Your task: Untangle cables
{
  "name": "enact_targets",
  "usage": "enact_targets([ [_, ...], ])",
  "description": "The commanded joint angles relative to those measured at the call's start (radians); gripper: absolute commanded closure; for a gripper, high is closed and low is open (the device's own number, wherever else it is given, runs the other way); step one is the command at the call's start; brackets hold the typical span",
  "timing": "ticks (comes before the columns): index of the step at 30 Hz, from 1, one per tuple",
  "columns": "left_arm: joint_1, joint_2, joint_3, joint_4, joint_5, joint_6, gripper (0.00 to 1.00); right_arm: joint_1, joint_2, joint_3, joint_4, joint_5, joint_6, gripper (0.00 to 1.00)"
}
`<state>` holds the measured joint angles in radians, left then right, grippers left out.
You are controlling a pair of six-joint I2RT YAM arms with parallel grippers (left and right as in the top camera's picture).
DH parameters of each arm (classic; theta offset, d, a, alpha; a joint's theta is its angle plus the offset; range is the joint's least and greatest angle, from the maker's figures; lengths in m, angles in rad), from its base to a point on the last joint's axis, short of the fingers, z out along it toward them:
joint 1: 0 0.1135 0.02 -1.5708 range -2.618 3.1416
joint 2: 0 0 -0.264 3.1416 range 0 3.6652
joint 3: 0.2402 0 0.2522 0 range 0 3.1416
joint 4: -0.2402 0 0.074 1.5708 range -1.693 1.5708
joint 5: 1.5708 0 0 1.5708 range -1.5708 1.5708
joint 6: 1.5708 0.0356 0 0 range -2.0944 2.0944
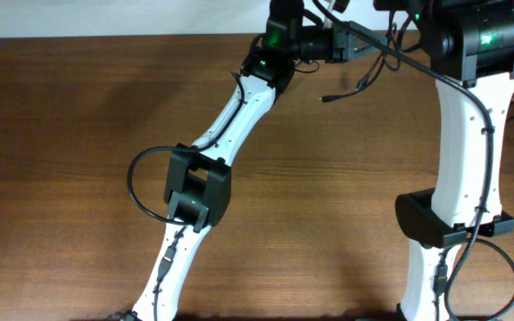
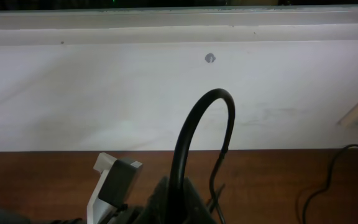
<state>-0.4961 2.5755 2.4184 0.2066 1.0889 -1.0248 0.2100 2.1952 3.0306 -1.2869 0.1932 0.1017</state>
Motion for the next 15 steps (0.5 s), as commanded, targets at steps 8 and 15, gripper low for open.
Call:
enact_targets([
  [8,0.005,0.013,0.0,-0.006,-0.016,0.034,0.66,0.045,-0.087,-0.001,-0.011,-0.009,0.0,0.96],
  [15,0.008,0.013,0.0,-0.006,-0.02,0.034,0.77,0.045,-0.097,-0.001,-0.037,-0.008,0.0,0.96],
])
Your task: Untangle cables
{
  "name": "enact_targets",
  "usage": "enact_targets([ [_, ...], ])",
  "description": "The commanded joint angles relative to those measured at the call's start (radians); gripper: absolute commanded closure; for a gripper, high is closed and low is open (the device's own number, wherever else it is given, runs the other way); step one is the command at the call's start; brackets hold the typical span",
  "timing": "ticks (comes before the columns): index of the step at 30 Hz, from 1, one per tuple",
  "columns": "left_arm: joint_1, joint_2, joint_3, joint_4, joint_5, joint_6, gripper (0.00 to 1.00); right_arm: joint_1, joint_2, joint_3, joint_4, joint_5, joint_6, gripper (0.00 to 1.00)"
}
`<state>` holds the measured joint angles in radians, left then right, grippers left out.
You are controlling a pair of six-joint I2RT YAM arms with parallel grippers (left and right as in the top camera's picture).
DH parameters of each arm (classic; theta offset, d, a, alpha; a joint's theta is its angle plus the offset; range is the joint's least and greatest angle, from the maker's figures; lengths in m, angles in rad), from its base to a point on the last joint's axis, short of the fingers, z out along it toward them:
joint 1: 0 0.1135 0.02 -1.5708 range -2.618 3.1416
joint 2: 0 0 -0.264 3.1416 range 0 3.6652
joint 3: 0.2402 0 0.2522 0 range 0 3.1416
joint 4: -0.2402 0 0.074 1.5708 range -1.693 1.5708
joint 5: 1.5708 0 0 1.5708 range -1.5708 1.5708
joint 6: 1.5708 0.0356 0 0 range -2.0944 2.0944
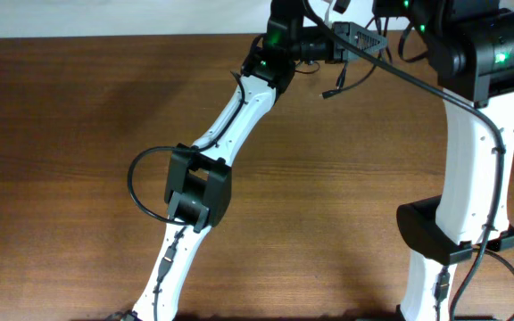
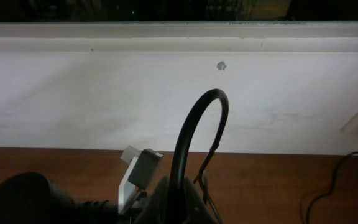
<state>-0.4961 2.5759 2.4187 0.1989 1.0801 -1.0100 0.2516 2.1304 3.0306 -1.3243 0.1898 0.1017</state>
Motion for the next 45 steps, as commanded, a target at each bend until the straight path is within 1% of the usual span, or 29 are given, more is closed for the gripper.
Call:
enact_targets([
  [1,0.008,0.013,0.0,0.002,-0.011,0.019,0.75,0.003,-0.032,-0.001,0.001,-0.003,0.0,0.96],
  [4,0.014,0.013,0.0,0.002,-0.01,0.019,0.7,0.003,-0.032,-0.001,0.006,0.017,-0.026,0.96],
  [6,0.026,0.013,0.0,0.002,-0.01,0.011,0.63,0.003,-0.032,-0.001,0.003,0.036,-0.027,0.96],
  [7,0.031,0.013,0.0,0.003,-0.007,0.008,0.63,0.003,-0.032,-0.001,0.003,0.036,-0.027,0.96],
  [11,0.034,0.013,0.0,0.002,-0.003,0.008,0.69,0.003,-0.032,-0.001,0.003,0.035,-0.026,0.96],
  [29,0.025,0.013,0.0,0.003,-0.016,0.008,0.66,0.011,-0.032,-0.001,-0.06,0.023,-0.018,0.96],
  [41,0.005,0.013,0.0,0.002,-0.014,0.008,0.63,0.052,-0.032,-0.001,-0.008,0.024,-0.026,0.96],
  [42,0.005,0.013,0.0,0.002,-0.014,0.008,0.64,0.052,-0.032,-0.001,-0.01,0.025,-0.026,0.96],
  [43,0.005,0.013,0.0,0.002,-0.014,0.008,0.79,0.052,-0.032,-0.001,-0.012,0.025,-0.027,0.96],
  [45,0.006,0.013,0.0,0.002,-0.014,0.008,0.93,0.052,-0.032,-0.001,-0.013,0.025,-0.027,0.96],
])
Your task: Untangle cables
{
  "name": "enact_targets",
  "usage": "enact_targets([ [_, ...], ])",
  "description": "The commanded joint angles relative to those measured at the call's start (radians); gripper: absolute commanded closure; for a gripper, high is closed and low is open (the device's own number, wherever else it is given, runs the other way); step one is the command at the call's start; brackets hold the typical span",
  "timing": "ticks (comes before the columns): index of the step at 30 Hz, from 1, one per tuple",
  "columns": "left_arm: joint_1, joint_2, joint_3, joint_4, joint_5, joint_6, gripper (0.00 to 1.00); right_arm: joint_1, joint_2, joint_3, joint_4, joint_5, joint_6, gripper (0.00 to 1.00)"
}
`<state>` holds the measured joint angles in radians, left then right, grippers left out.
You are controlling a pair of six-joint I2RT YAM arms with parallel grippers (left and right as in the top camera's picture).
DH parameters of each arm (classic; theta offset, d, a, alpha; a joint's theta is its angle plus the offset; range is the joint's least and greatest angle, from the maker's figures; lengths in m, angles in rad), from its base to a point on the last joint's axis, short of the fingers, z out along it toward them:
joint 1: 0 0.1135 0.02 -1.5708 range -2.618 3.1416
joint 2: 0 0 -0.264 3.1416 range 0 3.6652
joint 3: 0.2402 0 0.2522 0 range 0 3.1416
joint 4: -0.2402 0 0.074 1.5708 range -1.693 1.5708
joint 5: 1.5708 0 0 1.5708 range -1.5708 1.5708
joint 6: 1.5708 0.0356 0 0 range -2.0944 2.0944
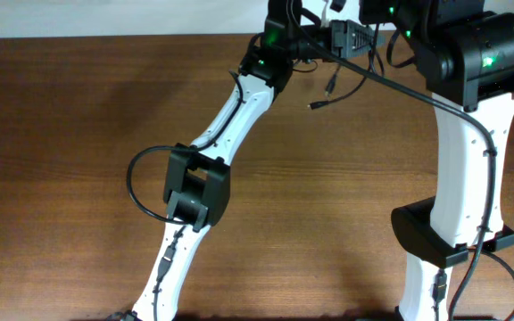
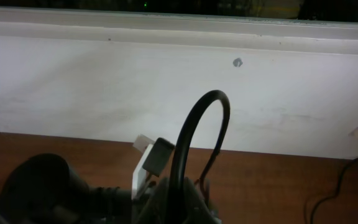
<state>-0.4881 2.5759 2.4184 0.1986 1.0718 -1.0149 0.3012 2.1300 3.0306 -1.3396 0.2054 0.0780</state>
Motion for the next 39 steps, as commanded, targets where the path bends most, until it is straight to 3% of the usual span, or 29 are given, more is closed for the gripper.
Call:
enact_targets([
  [1,-0.002,0.013,0.0,0.002,-0.005,0.013,0.99,0.003,-0.031,-0.001,0.003,0.009,-0.003,0.96],
  [12,0.057,0.013,0.0,0.001,0.055,0.012,1.0,-0.022,-0.031,-0.001,0.01,0.124,-0.018,0.96],
  [29,0.243,0.012,0.0,-0.073,0.295,-0.026,1.0,-0.391,-0.031,-0.001,0.013,0.049,0.1,0.96],
  [39,0.239,-0.009,0.0,-0.072,0.411,-0.051,1.0,-0.467,-0.013,-0.002,0.021,0.015,0.096,0.96],
])
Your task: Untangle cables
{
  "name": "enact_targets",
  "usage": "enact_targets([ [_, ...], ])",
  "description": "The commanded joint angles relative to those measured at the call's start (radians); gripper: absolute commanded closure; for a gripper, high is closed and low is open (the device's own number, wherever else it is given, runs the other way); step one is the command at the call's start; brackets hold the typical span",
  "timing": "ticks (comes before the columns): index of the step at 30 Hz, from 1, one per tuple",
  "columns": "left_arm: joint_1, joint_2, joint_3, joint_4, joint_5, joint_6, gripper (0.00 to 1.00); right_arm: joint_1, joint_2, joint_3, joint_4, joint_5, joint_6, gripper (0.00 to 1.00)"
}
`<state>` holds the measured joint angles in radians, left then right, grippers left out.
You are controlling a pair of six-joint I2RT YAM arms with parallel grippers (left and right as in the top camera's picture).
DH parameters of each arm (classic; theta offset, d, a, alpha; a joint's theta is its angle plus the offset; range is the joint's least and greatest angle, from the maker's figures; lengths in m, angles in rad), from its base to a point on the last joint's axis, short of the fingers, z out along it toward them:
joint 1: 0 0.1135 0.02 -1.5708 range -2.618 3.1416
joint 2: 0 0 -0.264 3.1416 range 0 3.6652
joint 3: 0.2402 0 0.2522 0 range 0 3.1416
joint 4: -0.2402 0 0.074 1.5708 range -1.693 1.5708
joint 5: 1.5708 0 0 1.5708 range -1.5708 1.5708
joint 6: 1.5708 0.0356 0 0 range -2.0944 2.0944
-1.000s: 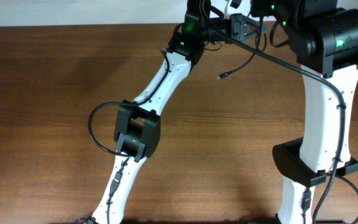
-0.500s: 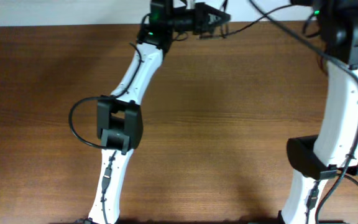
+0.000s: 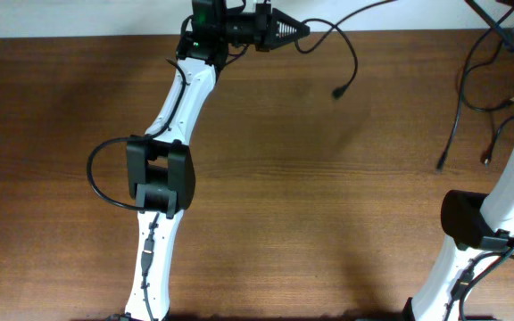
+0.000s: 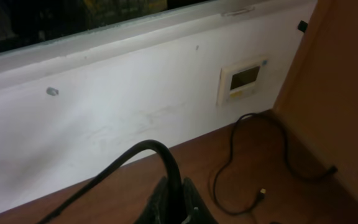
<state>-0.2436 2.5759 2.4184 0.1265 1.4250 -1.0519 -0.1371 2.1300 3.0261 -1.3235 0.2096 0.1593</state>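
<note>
In the overhead view my left gripper (image 3: 284, 28) is at the back edge of the table, pointing right and shut on a thin black cable (image 3: 351, 55). That cable loops down to a free plug (image 3: 337, 92). My right arm (image 3: 507, 169) stands at the far right, its gripper out of that view. Several dark cables (image 3: 460, 102) hang beside it with loose ends. In the right wrist view my right gripper (image 4: 174, 190) is shut on a thick black cable (image 4: 146, 147) that arches up and off to the left.
The brown wooden table (image 3: 328, 223) ends at a white wall (image 4: 104, 124) bearing a small panel (image 4: 244, 78). A wooden side panel (image 4: 340, 93) closes the right. A thin cable (image 4: 229, 158) with a USB plug (image 4: 263, 193) lies in that corner.
The two grippers were close together at the back middle. Now the left gripper is further left with its cable, and the right arm is at the far right, facing the corner.
At first both grippers met at the back middle, with cables bunched between them and a plug dangling below. At the two later moments they stayed close there, the right arm a little shifted. Now they are far apart, each with separate cables.
</note>
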Motion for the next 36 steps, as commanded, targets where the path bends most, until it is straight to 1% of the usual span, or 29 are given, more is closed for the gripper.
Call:
enact_targets([
  [1,-0.007,-0.016,0.0,0.0,0.06,-0.014,1.0,-0.03,-0.008,0.002,-0.003,0.011,0.014,0.96],
  [5,-0.007,-0.076,0.0,0.009,0.083,-0.013,1.0,-0.04,0.023,0.0,-0.032,0.011,0.014,0.96],
  [11,-0.002,-0.232,0.0,0.114,0.092,-0.014,1.0,-0.04,0.056,-0.052,-0.047,-0.004,0.015,0.96],
  [17,0.028,-0.346,0.0,0.175,0.068,-0.014,1.0,-0.04,0.059,-0.161,-0.05,-0.115,0.015,0.96],
  [24,0.043,-0.366,0.0,0.176,0.051,-0.021,1.0,-0.04,0.059,-0.258,-0.056,-0.133,0.015,0.96],
  [28,0.062,-0.368,0.0,0.205,0.025,-0.022,1.0,-0.039,0.059,-0.31,-0.056,-0.183,0.014,0.96],
  [31,0.065,-0.368,0.0,0.2,0.026,-0.021,1.0,-0.038,0.059,-0.323,-0.045,-0.184,0.014,0.96],
  [36,0.063,-0.368,0.0,0.108,0.012,0.06,1.0,-0.038,0.058,-0.322,-0.031,-0.184,0.014,0.96],
])
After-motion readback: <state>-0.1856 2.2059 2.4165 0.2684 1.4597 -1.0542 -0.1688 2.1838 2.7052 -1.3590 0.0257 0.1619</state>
